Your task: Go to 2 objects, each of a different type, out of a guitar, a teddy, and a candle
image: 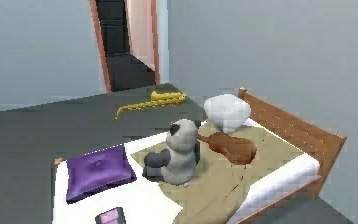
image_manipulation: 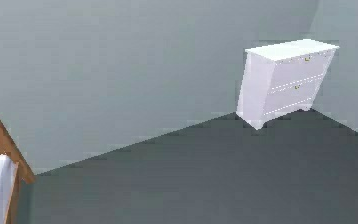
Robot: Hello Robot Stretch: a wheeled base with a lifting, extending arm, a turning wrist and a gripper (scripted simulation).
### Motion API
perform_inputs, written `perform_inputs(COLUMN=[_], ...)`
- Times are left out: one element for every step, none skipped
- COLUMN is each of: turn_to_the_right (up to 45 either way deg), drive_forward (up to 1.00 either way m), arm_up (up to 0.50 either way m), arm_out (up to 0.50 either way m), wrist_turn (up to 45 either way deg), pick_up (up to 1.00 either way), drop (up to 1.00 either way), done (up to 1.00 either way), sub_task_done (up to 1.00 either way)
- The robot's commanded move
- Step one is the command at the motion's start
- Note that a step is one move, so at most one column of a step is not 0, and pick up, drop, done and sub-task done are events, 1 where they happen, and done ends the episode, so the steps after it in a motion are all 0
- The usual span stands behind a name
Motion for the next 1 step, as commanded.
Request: perform_inputs(turn_to_the_right=[0.0], drive_forward=[0.0], arm_up=[0.0], arm_out=[0.0], wrist_turn=[0.0], pick_up=[0.0], drop=[0.0], done=[1.0], sub_task_done=[0.0])
